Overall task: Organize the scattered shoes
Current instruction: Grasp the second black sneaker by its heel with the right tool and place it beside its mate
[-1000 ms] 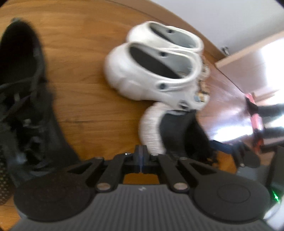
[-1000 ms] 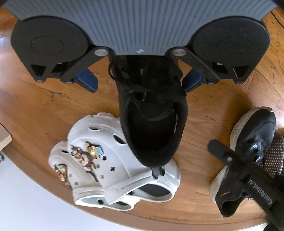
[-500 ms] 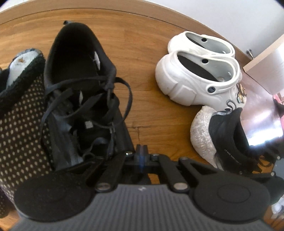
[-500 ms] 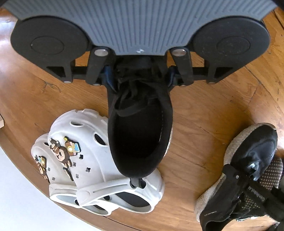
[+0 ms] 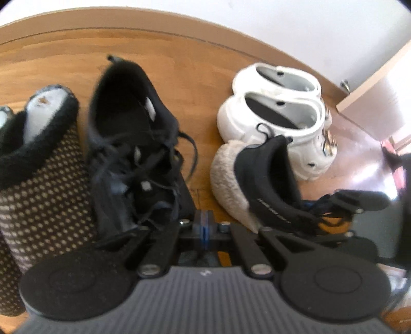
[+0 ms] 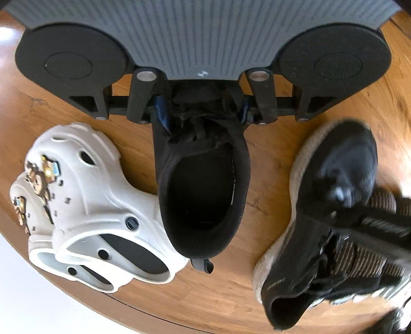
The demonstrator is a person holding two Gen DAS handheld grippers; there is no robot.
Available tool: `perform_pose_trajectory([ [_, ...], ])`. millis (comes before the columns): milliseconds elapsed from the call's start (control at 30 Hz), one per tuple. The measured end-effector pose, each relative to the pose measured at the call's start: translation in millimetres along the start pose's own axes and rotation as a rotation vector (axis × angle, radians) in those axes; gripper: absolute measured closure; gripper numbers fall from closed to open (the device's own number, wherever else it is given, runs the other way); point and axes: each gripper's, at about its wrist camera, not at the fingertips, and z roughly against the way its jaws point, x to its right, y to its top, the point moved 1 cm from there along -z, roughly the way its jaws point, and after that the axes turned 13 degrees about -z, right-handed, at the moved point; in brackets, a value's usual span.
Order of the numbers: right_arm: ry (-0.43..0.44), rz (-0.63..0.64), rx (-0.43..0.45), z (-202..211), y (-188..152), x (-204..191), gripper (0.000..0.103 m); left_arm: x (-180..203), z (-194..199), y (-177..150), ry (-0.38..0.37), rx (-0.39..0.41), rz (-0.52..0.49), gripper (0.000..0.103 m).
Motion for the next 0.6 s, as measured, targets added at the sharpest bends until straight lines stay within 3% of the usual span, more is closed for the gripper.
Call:
perform_pose_trajectory([
  [233,-0.003,-0.088,-0.01,-12,28,-19,0.053,-16,25,5,0.004,0.037,0.059,0.103],
  [600,-0.02,-0.13,0.004,-32,63,-51,0.052,-26,48,14,0.043,0.111,0.049,0.103],
])
